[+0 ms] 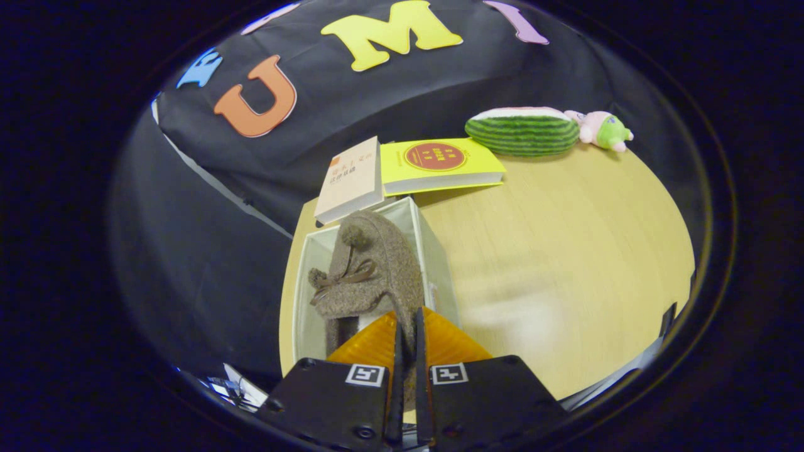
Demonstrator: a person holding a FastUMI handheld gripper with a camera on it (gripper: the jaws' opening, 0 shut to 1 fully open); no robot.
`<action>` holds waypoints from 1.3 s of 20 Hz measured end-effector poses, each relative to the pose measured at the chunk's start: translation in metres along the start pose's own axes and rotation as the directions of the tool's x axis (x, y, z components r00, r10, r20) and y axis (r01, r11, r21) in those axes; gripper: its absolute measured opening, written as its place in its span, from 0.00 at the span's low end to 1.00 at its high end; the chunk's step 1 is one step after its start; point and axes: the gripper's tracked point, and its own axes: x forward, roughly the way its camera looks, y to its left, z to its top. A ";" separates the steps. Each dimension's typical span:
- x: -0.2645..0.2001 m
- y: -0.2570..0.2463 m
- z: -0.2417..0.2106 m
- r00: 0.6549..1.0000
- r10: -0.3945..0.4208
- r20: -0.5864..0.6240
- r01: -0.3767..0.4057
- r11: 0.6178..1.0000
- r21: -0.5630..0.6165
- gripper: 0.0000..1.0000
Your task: Open the storage box then place both shoes into the box .Put the left shoe in first, then the right shoe, with the right side of both shoes facing outward in a uniform manner.
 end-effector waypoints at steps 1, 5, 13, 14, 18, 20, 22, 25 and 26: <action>0.000 0.000 0.001 1.000 0.003 0.016 -0.002 1.000 -0.015 0.15; -0.011 0.001 0.014 0.994 0.021 0.105 -0.015 0.998 -0.060 0.26; -0.083 -0.009 0.047 0.939 0.016 0.345 0.054 0.980 -0.193 1.00; -0.093 -0.011 0.049 0.931 0.017 0.365 0.058 0.979 -0.195 1.00; -0.137 -0.022 0.051 0.886 0.023 0.463 0.091 0.970 -0.223 1.00; -0.163 -0.026 0.052 0.848 0.030 0.530 0.107 0.968 -0.227 1.00; -0.189 -0.028 0.051 0.805 0.033 0.592 0.132 0.964 -0.233 1.00; -0.221 -0.030 0.051 0.728 0.007 0.685 0.225 0.942 -0.249 1.00; -0.232 -0.030 0.050 0.695 0.000 0.719 0.255 0.935 -0.247 1.00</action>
